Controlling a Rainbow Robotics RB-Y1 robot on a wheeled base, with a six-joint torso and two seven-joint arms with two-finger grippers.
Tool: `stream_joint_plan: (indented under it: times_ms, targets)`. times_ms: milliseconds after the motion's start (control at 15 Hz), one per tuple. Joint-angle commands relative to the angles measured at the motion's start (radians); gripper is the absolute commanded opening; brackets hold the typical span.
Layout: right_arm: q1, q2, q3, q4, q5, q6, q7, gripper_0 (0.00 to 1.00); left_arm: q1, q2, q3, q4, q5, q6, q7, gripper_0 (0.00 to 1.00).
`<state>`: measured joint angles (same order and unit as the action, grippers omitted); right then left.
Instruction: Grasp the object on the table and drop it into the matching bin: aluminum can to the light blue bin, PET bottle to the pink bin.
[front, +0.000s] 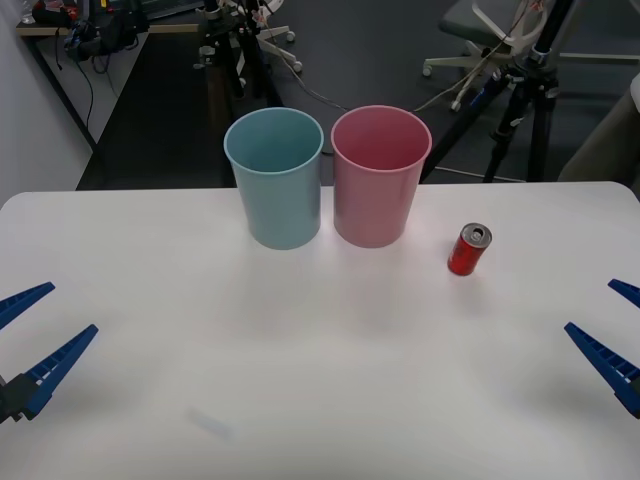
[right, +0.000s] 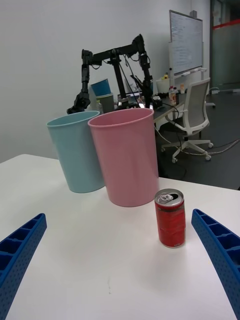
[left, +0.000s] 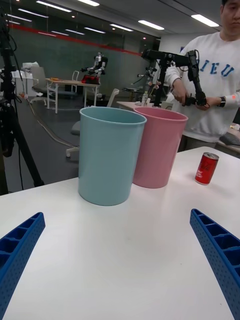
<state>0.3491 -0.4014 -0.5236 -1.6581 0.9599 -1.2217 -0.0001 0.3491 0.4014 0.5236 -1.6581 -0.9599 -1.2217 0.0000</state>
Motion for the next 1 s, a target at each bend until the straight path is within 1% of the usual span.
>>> stream_joint_plan:
  times_ms: [67,400,600,800,1000]
  targets:
    - [0.005,0.024,0.002,0.024,0.008,0.002,0.0,1.0,0.0,0.0,0.0,0.0,0.0,0.0,0.0,1.0]
    - [0.008,0.018,0.01,0.027,-0.001,0.002,0.011,1.0,0.0,0.0,0.0,0.0,0.0,0.0,0.0,1.0]
    - [0.025,0.018,0.024,0.027,-0.001,0.014,0.043,1.0,0.0,0.0,0.0,0.0,0.0,0.0,0.0,1.0]
    - [0.061,0.018,0.063,0.031,-0.029,0.093,0.196,1.0,0.0,0.0,0.0,0.0,0.0,0.0,0.0,1.0]
    - [0.097,0.019,0.131,0.029,-0.082,0.185,0.288,1.0,0.0,0.0,0.0,0.0,0.0,0.0,0.0,1.0]
